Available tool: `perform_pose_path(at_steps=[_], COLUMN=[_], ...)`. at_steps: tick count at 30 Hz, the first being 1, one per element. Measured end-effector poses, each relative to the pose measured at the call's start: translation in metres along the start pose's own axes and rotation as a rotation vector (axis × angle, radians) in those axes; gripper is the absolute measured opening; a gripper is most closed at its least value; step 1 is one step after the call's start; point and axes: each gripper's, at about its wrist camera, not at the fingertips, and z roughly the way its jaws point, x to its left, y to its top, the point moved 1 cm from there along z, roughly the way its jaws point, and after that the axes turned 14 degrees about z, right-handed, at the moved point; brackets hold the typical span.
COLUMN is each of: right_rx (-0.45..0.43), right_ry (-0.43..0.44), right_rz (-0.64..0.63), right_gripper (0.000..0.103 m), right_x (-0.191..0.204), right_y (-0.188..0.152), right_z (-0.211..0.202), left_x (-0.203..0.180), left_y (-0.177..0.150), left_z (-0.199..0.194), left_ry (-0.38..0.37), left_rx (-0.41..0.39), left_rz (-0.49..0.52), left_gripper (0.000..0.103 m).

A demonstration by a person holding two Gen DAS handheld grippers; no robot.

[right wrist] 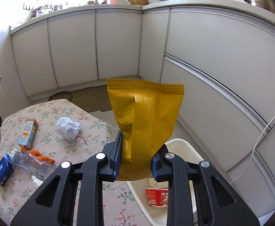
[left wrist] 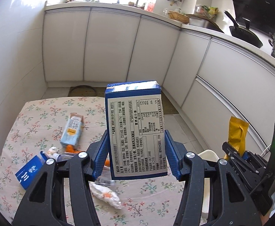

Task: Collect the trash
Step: 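Carry both items over the bin and open both tools to drop them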

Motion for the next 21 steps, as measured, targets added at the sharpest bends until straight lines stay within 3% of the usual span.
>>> perform_pose_path(at_steps=[8, 19, 21], right_rx=[0.044, 0.007, -0.009], right_ry=[-0.1, -0.248, -0.287], right_rz=[0.049, 0.123, 0.147], right_gripper=[0.029, 0.076, 0.08], right_x=[-0.051, -0.133, -0.149], right_y=[0.004, 0.013, 0.015], right_z=[0.019, 0.007, 0.005], left_x=[-0.047, -0.139, -0.152], left_y=[0.007, 0.019, 0.017], left_z=[0.026, 0.061, 0.069], left_ry=[-0.078, -0.244, -0.258], left_rx=[0.021, 0.032, 0.051], left_rz=[0.009, 0.116, 0.148], left_gripper=[0.053, 0.053, 0.053])
